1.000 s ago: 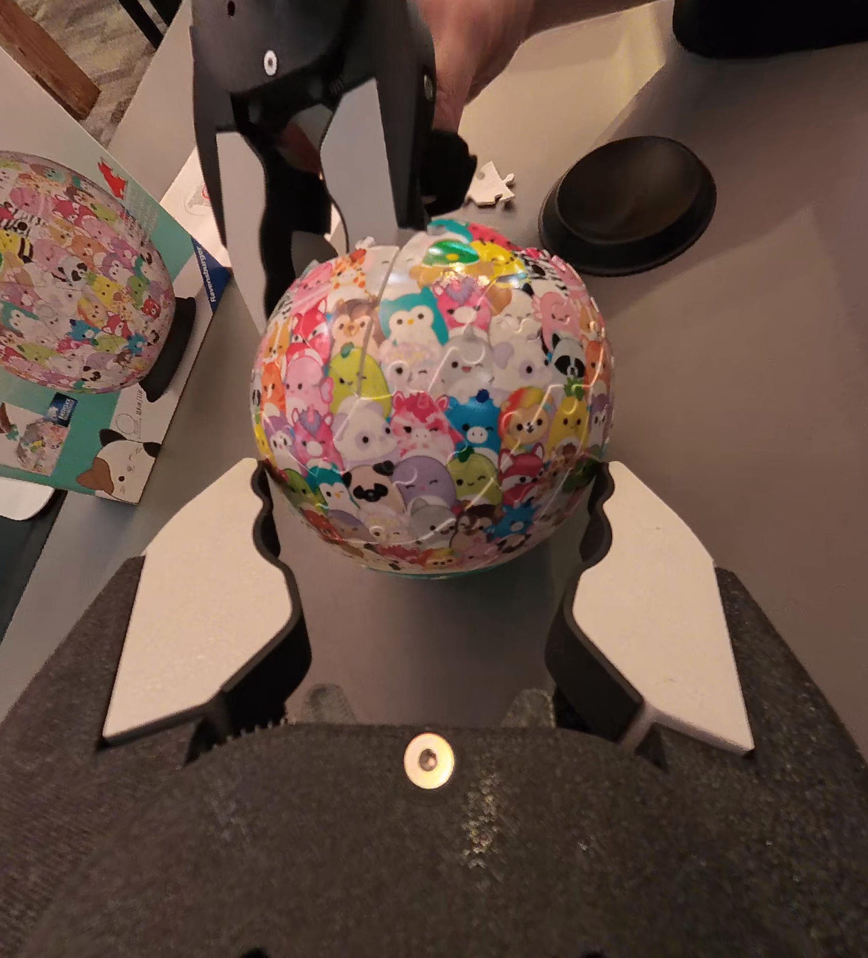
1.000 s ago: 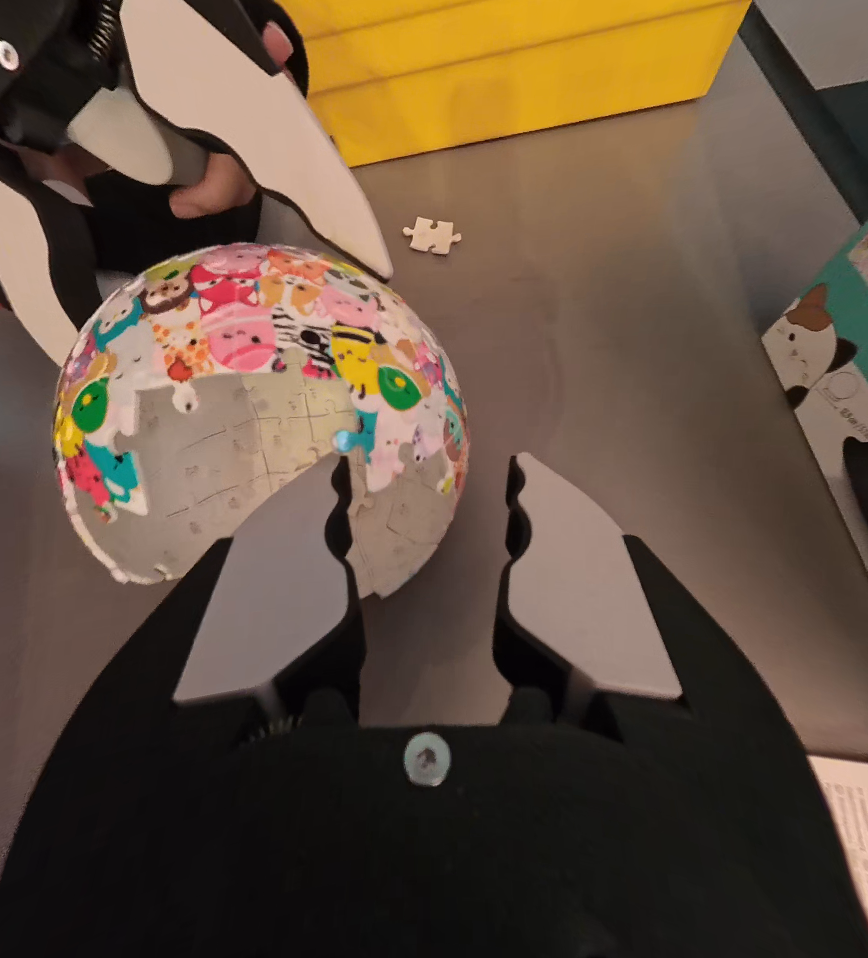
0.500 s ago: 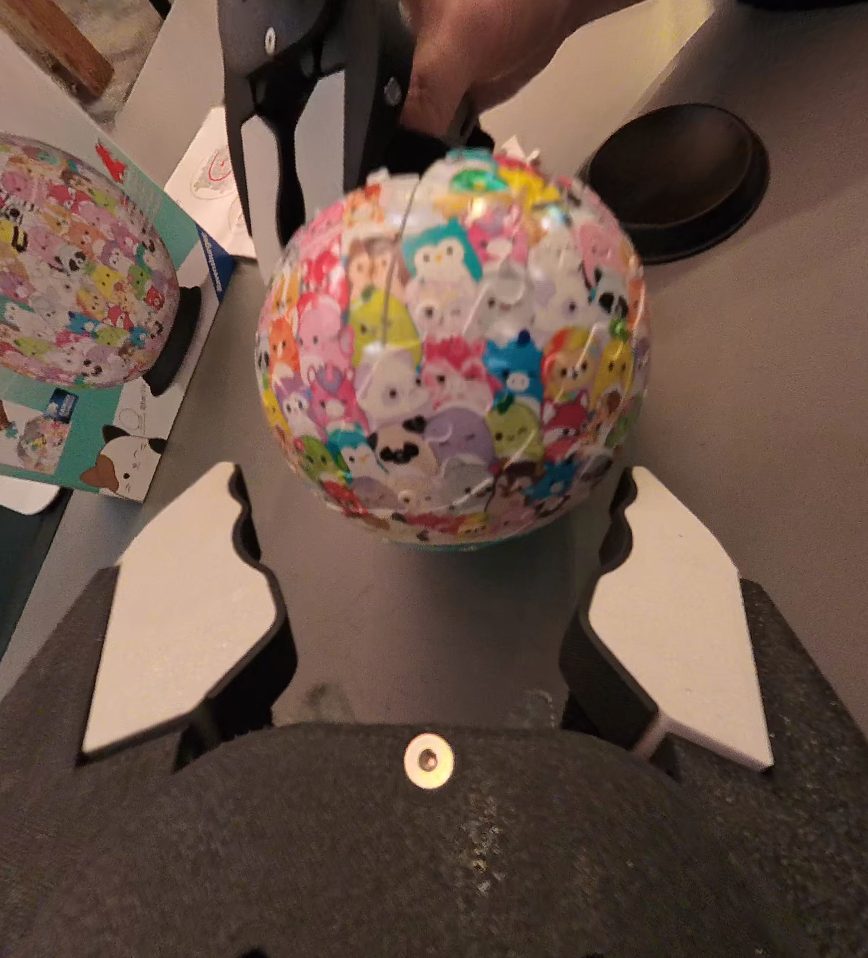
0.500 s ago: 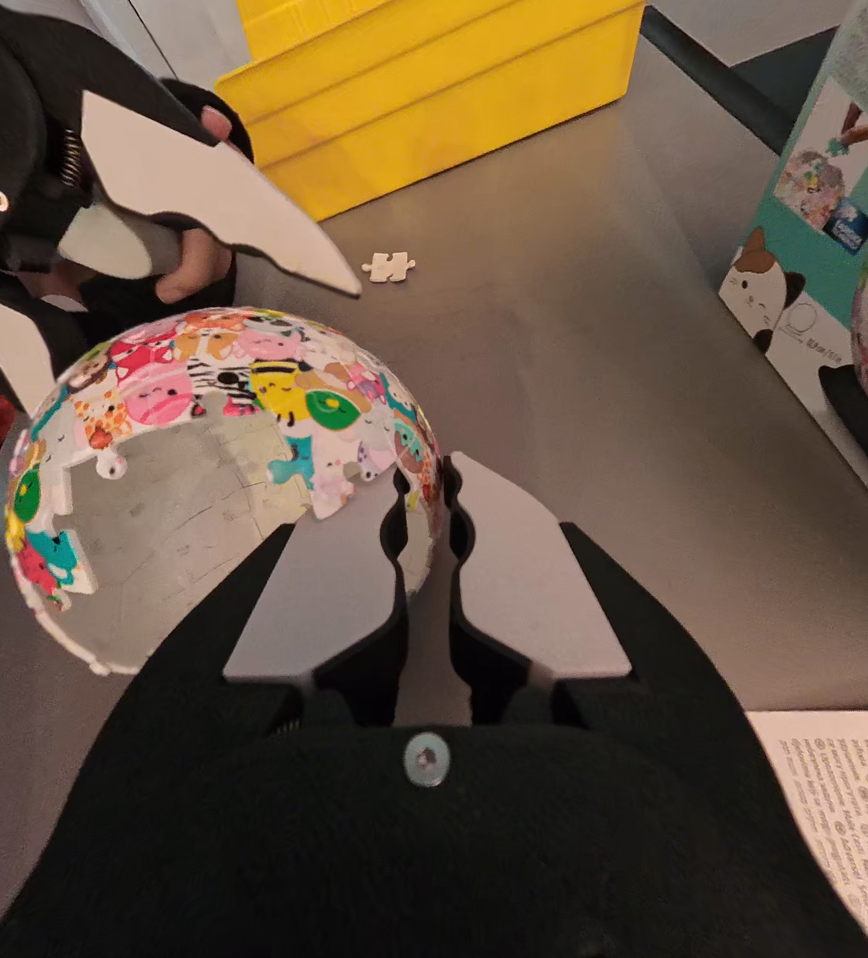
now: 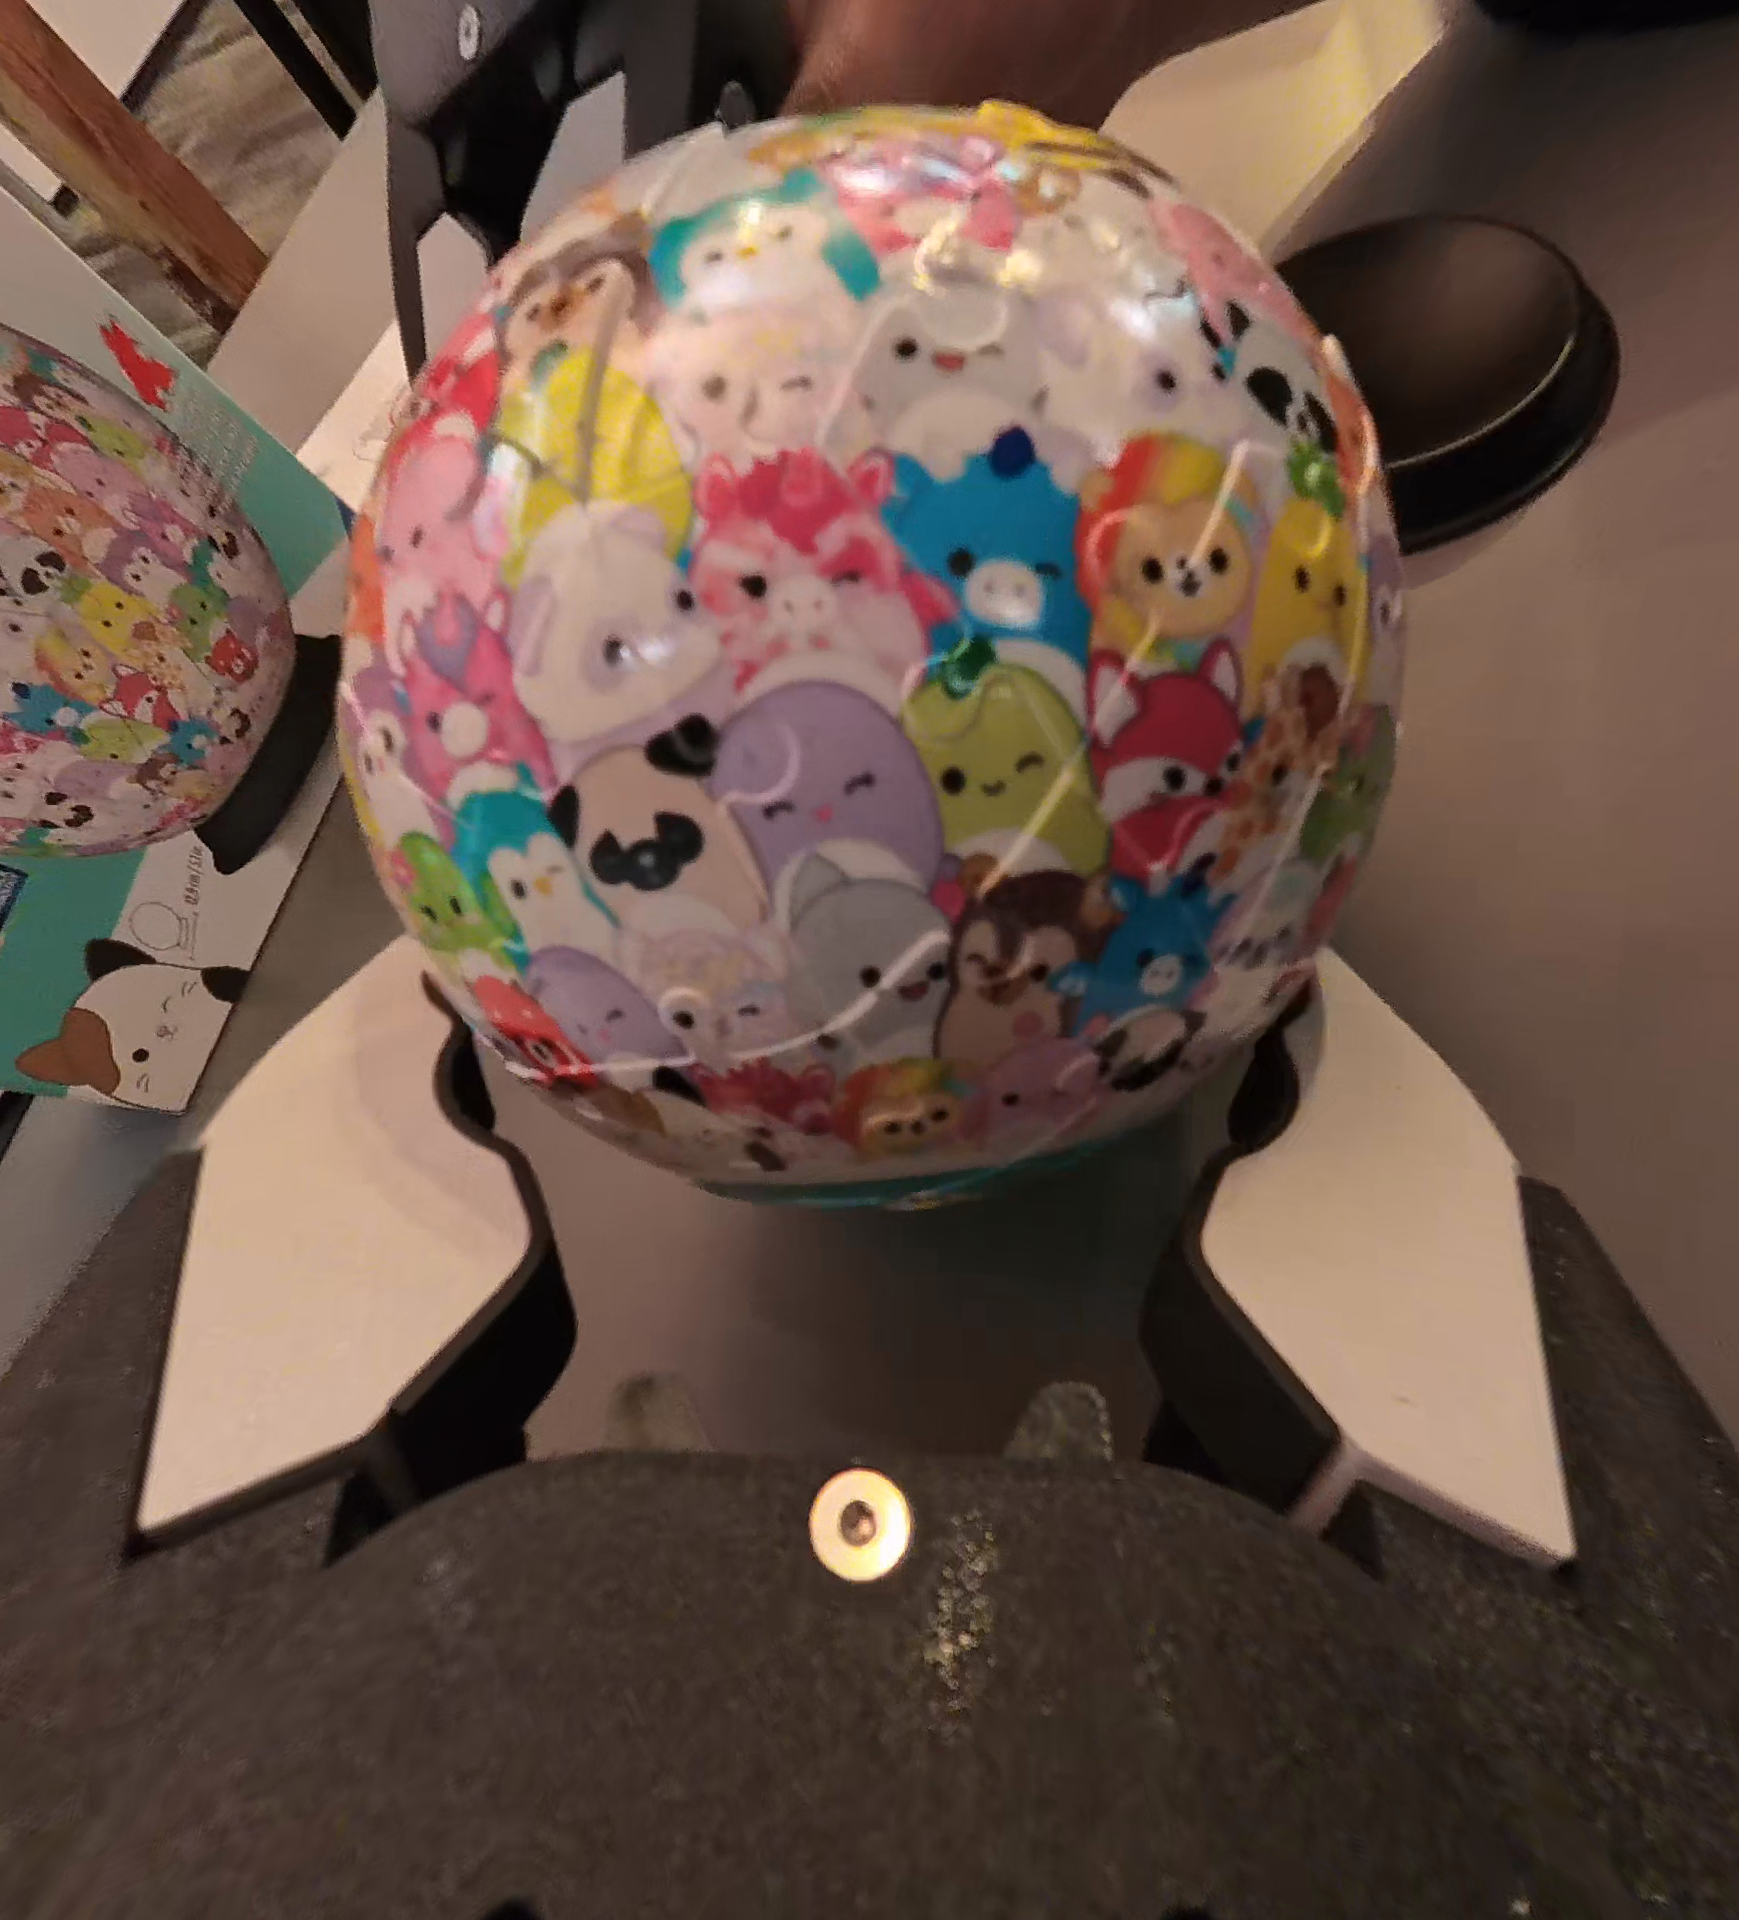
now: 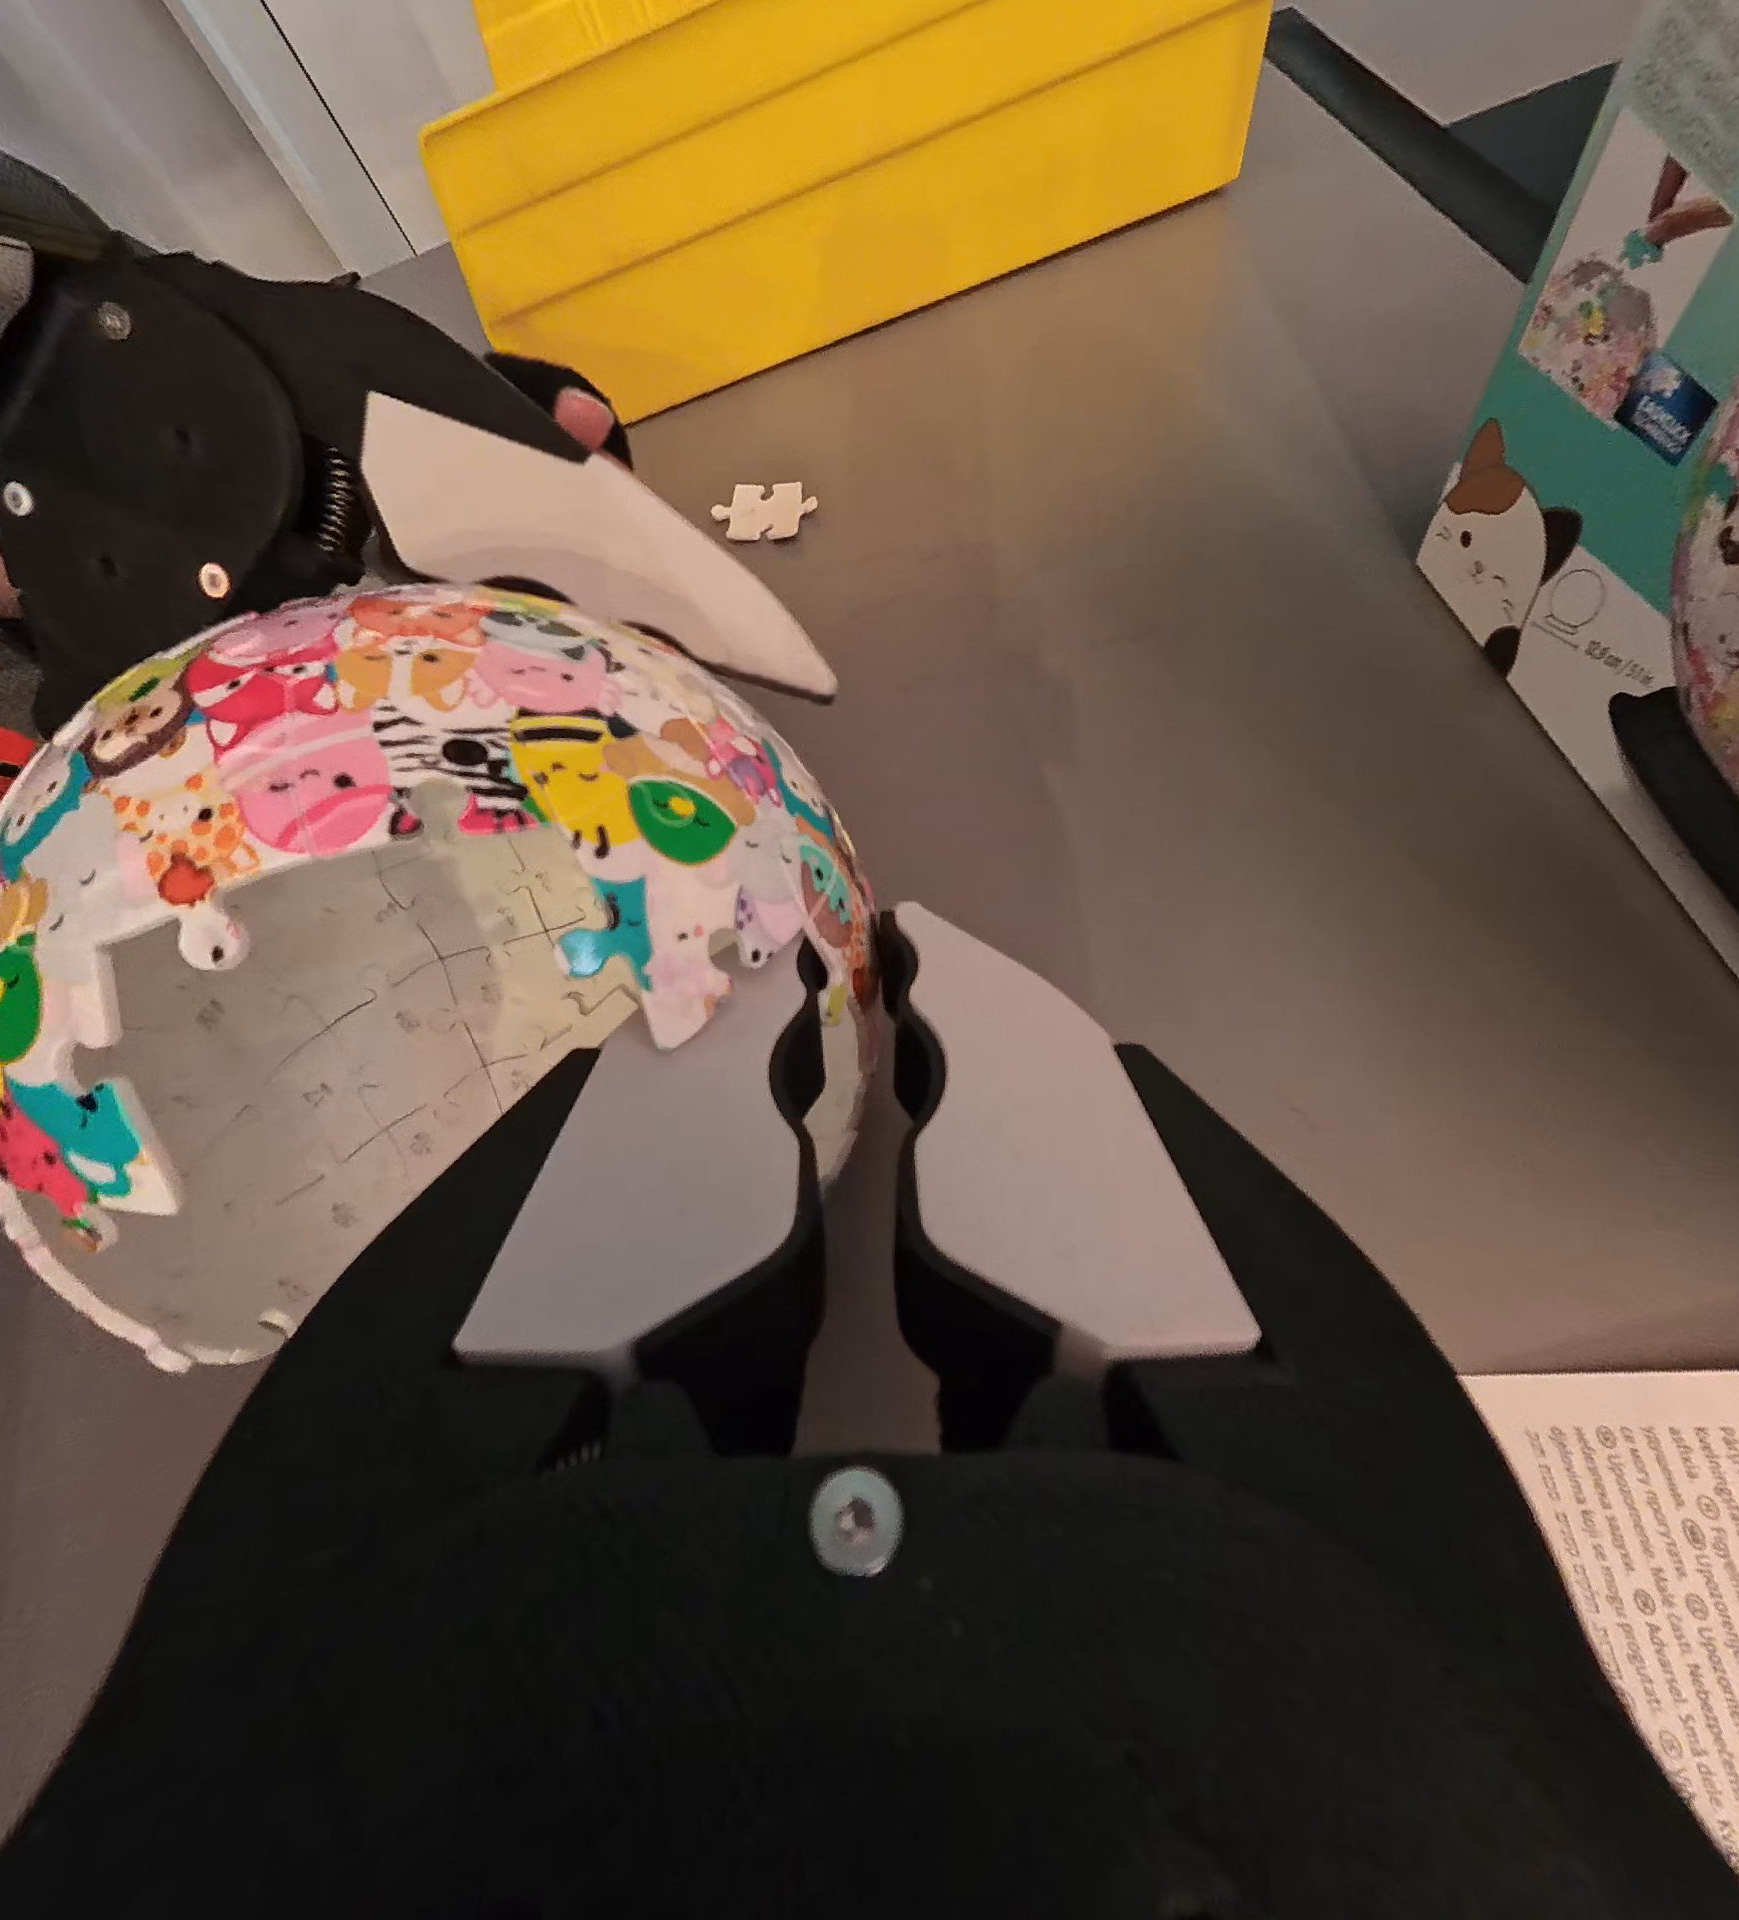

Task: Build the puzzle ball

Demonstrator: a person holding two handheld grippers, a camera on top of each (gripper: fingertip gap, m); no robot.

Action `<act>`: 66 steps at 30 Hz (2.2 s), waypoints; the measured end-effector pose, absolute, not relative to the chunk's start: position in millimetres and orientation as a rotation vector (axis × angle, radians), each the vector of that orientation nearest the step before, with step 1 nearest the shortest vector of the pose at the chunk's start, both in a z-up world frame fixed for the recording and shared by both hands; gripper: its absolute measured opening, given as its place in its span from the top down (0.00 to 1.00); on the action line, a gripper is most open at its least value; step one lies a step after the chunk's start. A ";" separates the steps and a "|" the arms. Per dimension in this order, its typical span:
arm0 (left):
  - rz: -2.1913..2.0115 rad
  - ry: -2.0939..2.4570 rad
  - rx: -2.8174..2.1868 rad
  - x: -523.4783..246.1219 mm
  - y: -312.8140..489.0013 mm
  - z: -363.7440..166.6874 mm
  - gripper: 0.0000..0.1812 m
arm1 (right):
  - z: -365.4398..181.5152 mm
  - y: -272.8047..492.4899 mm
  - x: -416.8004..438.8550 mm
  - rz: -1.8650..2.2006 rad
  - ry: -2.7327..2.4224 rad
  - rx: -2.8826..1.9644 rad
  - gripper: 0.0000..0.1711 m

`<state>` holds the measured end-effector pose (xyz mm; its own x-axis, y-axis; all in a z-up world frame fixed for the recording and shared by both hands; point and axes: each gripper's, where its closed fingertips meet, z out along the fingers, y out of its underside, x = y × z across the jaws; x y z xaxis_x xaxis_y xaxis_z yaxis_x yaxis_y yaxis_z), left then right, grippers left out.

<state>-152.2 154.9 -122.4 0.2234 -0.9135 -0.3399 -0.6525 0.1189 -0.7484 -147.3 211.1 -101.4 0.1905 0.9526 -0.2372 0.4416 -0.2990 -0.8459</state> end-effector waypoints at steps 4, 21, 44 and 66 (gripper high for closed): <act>-0.405 1.486 -1.584 -149.3 155.6 -121.0 0.24 | -103.4 211.7 -145.1 1.025 -1.316 -1.844 0.90; -0.308 1.703 -1.574 -145.9 154.1 -119.2 0.25 | -103.8 120.4 -90.1 0.996 -1.870 -1.337 0.68; -0.224 1.823 -1.601 -148.1 168.4 -118.3 0.25 | -118.4 118.7 -104.7 0.783 -2.005 -0.906 0.52; -0.288 1.772 -1.630 -146.1 174.6 -119.6 0.25 | -88.2 216.4 -92.7 1.236 -1.356 -1.624 0.61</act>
<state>-146.1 174.6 -119.6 0.0385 -0.9396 -0.3402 -0.7837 0.1828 -0.5936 -92.7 216.4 -88.2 0.0072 0.9710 -0.2388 0.3280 -0.2279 -0.9168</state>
